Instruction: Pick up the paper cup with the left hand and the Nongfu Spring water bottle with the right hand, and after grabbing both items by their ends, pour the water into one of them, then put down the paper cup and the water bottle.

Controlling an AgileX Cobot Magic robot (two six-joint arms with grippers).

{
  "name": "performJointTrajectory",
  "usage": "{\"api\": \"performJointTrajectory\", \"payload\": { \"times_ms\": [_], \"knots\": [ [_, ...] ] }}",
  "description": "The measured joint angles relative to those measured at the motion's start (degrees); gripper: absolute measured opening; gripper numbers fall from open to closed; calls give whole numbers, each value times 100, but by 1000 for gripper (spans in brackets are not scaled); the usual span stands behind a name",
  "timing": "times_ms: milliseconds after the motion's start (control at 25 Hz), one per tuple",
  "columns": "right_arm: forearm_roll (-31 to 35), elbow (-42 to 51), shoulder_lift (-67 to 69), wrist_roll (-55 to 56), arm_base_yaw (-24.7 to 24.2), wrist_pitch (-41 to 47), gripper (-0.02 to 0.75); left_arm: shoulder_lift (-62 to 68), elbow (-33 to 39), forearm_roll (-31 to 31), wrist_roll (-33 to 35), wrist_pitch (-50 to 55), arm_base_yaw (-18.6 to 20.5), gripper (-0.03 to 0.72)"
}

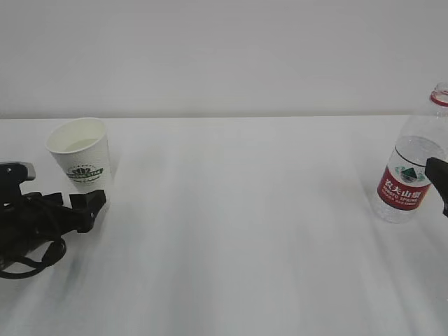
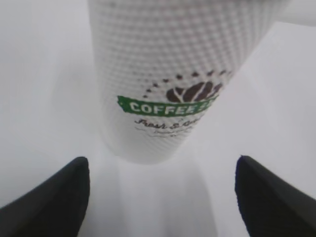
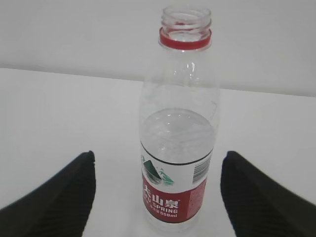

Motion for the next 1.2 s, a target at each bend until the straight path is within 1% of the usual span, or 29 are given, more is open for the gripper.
{"api": "performJointTrajectory", "payload": {
  "times_ms": [160, 320, 440, 560, 680, 800, 1040, 1200],
  "knots": [
    [-45, 0, 0, 60, 0, -160, 593, -354, 248, 0, 0, -2, 0, 657],
    [-154, 0, 0, 121, 0, -835, 593, -687, 487, 11, 0, -2, 0, 620],
    [-163, 0, 0, 327, 0, -1356, 593, -954, 638, 237, 0, -2, 0, 599],
    [-163, 0, 0, 483, 0, -1516, 593, -1308, 723, 547, 0, -2, 0, 592],
    [-163, 0, 0, 548, 0, -1549, 593, -1675, 733, 805, 0, -2, 0, 589],
    [-163, -28, 0, 652, 0, -1549, 593, -2000, 736, 879, -10, -2, 0, 584],
    [-187, -589, 0, 1026, 0, -796, 592, -2558, 746, 879, -120, -2, 0, 582],
    [-211, -1028, 0, 1182, 0, -544, 592, -2899, 772, 815, -290, -2, 0, 582]
  ]
}}
